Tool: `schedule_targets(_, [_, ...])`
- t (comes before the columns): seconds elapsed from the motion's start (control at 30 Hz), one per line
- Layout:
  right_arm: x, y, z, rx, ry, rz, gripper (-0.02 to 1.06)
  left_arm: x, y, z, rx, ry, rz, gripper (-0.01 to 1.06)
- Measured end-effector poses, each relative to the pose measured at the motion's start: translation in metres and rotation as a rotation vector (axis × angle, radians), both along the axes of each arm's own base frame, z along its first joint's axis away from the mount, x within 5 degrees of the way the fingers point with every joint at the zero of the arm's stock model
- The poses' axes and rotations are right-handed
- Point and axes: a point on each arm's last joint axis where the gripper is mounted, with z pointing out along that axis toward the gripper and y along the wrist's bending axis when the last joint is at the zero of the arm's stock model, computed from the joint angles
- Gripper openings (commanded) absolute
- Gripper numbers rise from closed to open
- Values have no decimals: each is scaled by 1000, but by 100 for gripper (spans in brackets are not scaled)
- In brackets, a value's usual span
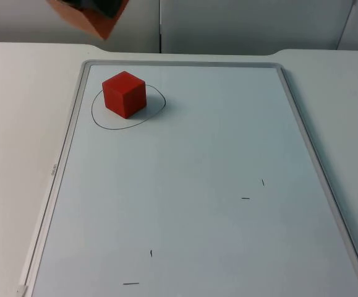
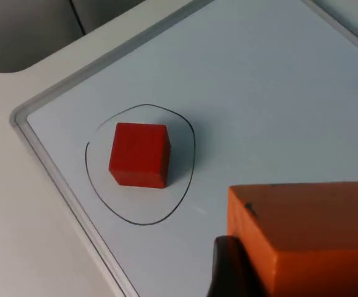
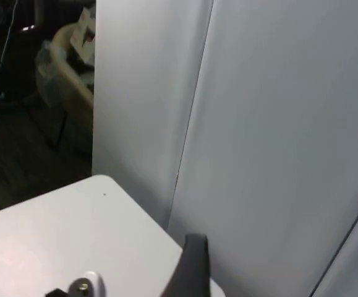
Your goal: Pick up one cube with the left hand and another cube with the right hand. First place the cube in the right hand at the target position, then stack the cube in the left hand on top.
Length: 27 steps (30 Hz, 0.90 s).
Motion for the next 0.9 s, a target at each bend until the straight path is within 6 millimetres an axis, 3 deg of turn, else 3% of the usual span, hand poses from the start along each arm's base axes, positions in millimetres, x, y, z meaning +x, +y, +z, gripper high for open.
schedule_targets(0.1, [-17,-13,13,25,-35,0,73,36,-5,-18,-20,82,-49,0])
schedule_targets(0.17, [-21,-15,16,30,-42,0,73,58,-11,-31,-16,131,-92,0])
schedule_targets(0.2, [-21,-15,16,30,-42,0,73,58,-11,-31,-16,131,-92,0])
schedule_targets(0.37, [-17,-12,10,12,-18,1,73,102,-29,-62,3,201,-133,0])
schedule_targets(0.47, [-12,-10,5,-9,-2,-9,73,117,-33,-72,10,226,-139,0])
schedule_targets(0.67, [-9,-9,3,-20,4,-18,73,156,-24,-94,8,295,-96,0])
schedule_targets(0.9, [-9,-9,2,-26,1,-17,73,182,-8,-109,48,341,-44,0])
